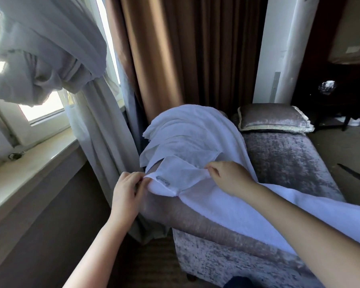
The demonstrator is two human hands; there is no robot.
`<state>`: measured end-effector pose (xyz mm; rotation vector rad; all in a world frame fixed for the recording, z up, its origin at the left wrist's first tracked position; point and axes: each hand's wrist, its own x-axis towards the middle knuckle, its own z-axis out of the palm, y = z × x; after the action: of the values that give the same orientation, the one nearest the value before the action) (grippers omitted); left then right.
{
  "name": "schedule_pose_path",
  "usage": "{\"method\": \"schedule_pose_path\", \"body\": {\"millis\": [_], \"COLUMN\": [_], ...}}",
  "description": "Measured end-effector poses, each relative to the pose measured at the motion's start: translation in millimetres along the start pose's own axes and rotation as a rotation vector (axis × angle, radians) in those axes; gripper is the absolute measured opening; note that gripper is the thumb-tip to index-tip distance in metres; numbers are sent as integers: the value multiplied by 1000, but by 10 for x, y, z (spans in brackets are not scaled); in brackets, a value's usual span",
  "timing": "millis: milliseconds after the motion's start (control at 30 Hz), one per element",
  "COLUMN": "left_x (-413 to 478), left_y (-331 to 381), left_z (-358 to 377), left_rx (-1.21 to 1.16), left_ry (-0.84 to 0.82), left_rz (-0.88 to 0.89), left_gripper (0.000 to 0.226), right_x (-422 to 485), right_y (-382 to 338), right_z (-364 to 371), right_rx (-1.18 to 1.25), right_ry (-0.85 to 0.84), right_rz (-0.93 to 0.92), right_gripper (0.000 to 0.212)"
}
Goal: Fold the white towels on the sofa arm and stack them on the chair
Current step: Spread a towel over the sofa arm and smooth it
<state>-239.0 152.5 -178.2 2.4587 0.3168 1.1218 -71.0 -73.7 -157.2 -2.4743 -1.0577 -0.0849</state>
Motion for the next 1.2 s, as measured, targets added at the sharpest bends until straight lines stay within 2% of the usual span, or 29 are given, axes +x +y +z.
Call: {"method": "schedule_pose_path", "body": {"millis": [67,133,233,333,400,500,600,667,700,767,833,933,1000,1067,1200], "left_x": [59,62,31,57,112,211,303,331,329,304,275,262,256,243,212], "left_y": [-56,-129,-176,-170,-141,-101,-142,-187,-205,-217,-221,-210,-202,-187,-183], "left_z": [20,69,129,133,101,80,148,204,228,259,271,262,256,246,249], "left_rx": [6,-27,-90,-174,-218,-219,-107,-26,-3,5,-13,-11,-6,-3,80], "left_ry": [-80,-140,-187,-180,-127,-66,-120,-196,-223,-244,-230,-221,-216,-186,-176], "left_rz": [-4,-53,-164,-238,-273,-306,-334,-353,-359,-371,-381,-391,-388,-381,-353], "left_gripper": [21,19,18,19,21,23,29,29,28,26,25,24,24,22,19], "right_x": [116,170,238,435,591,852,972,904,825,612,367,161,201,330,589], "right_y": [16,30,41,14,-37,-30,16,40,41,39,-3,-58,-80,-100,-115], "right_z": [-4,43,97,50,-32,-64,-12,41,77,187,273,371,398,399,345], "right_rx": [-2,68,218,204,202,144,63,49,100,249,278,106,2,-3,12], "right_ry": [-145,-195,-85,94,142,107,-26,35,102,187,189,224,328,421,323], "right_rz": [67,96,61,-51,-93,-80,28,30,-4,-129,-297,-450,-438,-337,-134], "right_gripper": [38,47,48,45,51,61,68,61,52,27,12,30,25,16,22]}}
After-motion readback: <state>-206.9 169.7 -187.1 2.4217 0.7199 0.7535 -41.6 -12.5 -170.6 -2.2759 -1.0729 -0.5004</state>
